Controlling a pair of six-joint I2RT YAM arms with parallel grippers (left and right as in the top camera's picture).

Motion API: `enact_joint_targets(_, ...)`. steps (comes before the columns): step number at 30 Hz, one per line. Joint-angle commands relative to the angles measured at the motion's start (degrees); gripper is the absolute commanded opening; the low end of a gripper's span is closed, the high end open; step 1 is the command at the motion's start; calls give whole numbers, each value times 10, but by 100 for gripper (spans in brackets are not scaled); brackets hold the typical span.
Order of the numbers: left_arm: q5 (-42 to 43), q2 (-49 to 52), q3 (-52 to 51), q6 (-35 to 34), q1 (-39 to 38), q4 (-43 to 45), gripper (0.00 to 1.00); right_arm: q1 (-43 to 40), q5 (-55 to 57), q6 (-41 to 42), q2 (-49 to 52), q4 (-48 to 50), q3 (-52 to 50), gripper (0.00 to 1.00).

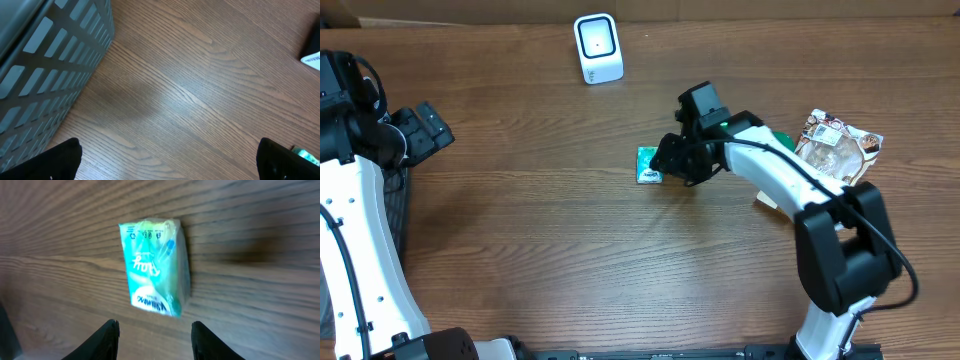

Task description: Scan the item barcode

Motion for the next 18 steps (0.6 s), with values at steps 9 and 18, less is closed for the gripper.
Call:
enact_joint_targets(9,-5,0,4,10,-1,2,100,-1,-12,20,51,12,-7,44)
enact_joint_targets(18,-5,0,4,10,-1,2,99,4,-13,45,64,39,-7,40)
